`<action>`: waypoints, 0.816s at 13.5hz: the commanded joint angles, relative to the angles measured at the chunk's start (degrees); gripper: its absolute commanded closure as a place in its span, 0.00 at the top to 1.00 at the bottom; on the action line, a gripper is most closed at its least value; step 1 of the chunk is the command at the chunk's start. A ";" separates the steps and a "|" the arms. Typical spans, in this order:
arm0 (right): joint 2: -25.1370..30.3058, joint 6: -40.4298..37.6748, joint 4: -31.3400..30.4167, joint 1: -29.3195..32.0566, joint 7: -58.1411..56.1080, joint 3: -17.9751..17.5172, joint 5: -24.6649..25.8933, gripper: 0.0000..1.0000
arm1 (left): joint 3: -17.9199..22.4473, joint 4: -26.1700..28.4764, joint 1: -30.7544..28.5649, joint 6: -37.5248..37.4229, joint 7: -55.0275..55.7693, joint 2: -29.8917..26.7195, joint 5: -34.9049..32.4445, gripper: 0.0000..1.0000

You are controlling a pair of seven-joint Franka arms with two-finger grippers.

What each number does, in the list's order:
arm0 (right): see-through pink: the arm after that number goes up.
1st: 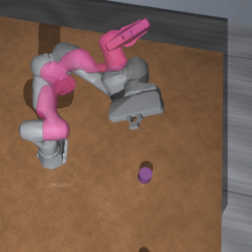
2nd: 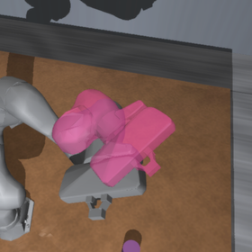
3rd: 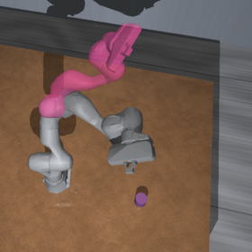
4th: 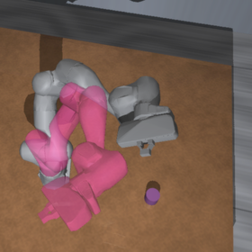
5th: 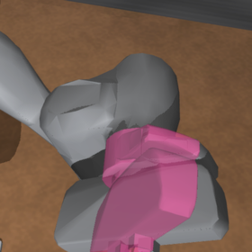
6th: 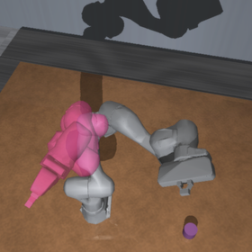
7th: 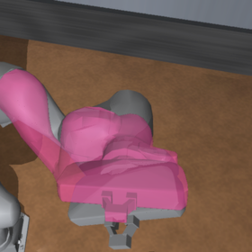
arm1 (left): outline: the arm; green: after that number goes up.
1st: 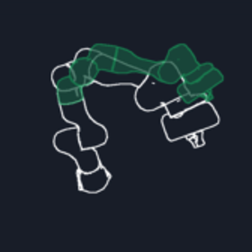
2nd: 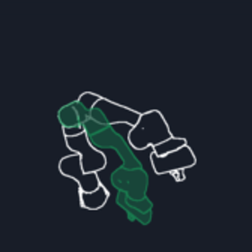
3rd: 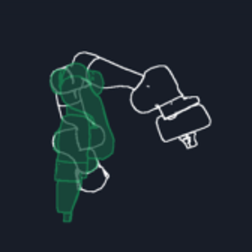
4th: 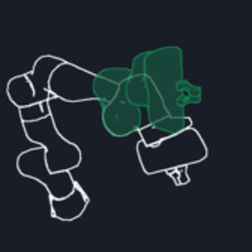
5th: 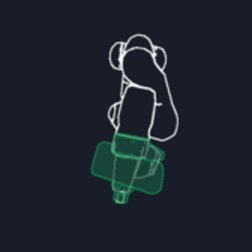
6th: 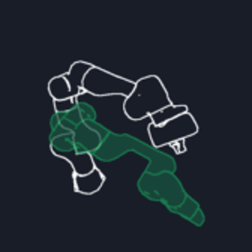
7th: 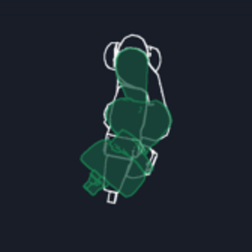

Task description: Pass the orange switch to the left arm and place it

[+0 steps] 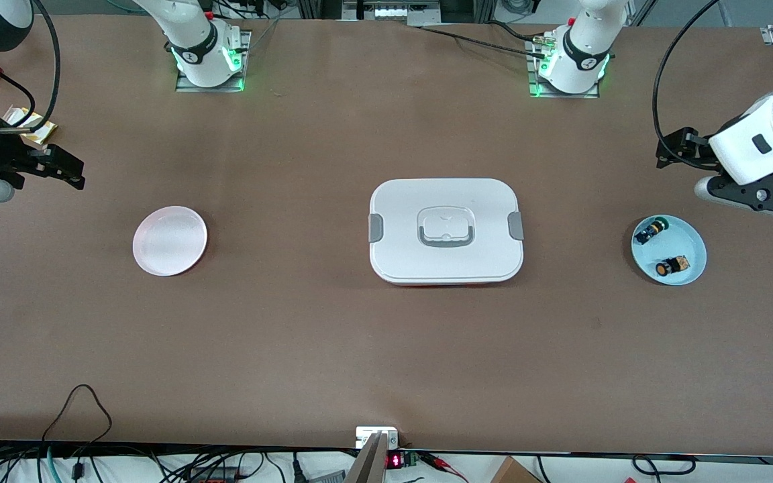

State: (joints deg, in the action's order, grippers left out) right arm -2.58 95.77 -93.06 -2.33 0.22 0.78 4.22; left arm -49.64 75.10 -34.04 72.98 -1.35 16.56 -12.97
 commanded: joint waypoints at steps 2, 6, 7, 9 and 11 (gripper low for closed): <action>-0.14 -1.02 1.38 0.49 -0.83 -0.16 -1.06 1.00 | 22.76 3.63 14.93 2.24 -0.49 -7.05 9.42 1.00; -0.14 -1.20 1.74 0.49 -0.66 -0.16 -1.05 1.00 | 38.87 13.65 27.85 11.56 -0.49 -14.97 10.95 1.00; -0.14 -1.72 1.83 0.49 -0.75 -0.16 -1.06 1.00 | 43.62 14.80 31.02 12.44 -0.49 -15.59 11.99 1.00; -0.14 -1.73 1.91 0.49 -0.83 -0.16 -1.06 1.00 | 50.14 20.14 34.73 16.64 -0.58 -18.65 15.76 1.00; -0.31 -1.73 2.26 0.49 -0.83 -0.16 -1.14 1.00 | 51.40 21.22 35.89 19.47 -0.84 -19.11 15.43 1.00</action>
State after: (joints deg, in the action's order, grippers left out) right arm -2.57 95.35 -92.36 -2.33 0.22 0.78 4.22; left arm -0.40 92.13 -0.22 88.95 -1.61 0.38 1.35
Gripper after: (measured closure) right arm 0.000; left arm 0.000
